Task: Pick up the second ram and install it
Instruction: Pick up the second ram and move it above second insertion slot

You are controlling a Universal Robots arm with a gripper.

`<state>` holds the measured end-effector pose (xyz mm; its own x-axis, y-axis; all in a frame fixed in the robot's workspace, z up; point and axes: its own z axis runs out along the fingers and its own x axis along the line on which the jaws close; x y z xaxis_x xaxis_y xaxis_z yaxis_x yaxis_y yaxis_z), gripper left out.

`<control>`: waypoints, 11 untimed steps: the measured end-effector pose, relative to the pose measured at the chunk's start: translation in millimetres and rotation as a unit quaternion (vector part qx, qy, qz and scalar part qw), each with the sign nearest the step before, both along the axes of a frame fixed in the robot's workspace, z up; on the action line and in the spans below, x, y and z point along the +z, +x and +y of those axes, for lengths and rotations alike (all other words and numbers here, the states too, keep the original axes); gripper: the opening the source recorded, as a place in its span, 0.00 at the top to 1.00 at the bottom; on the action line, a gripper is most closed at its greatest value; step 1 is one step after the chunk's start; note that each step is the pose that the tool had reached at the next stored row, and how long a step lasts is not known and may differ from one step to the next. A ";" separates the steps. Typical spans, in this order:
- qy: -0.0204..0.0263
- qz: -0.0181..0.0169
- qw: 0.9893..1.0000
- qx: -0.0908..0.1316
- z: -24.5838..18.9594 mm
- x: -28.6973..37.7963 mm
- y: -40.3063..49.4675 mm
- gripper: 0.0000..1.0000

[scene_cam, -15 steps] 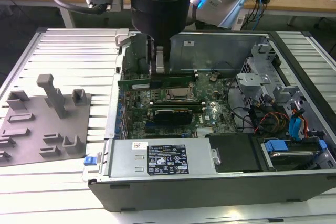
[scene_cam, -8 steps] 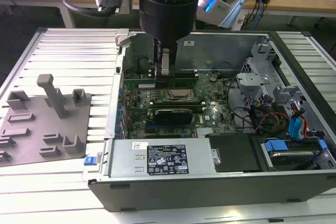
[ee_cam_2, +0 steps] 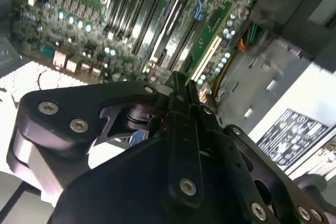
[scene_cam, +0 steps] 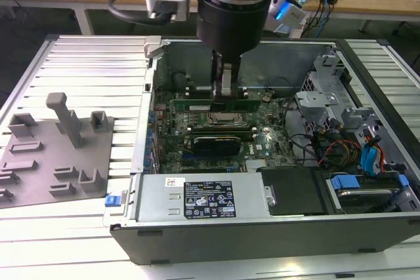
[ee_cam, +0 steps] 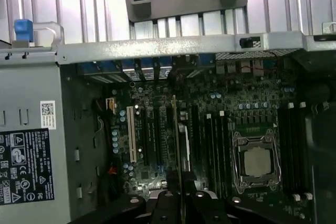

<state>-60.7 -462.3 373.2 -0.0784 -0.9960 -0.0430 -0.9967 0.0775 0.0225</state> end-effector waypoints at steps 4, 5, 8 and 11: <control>0.000 0.002 1.000 -0.002 5.8 -4.4 18.3 0.86; 0.000 0.002 1.000 -0.002 8.3 -5.6 22.3 0.86; 0.000 0.004 1.000 -0.002 19.4 -11.2 40.0 0.86; 0.000 0.006 1.000 -0.002 27.5 -15.9 51.2 0.86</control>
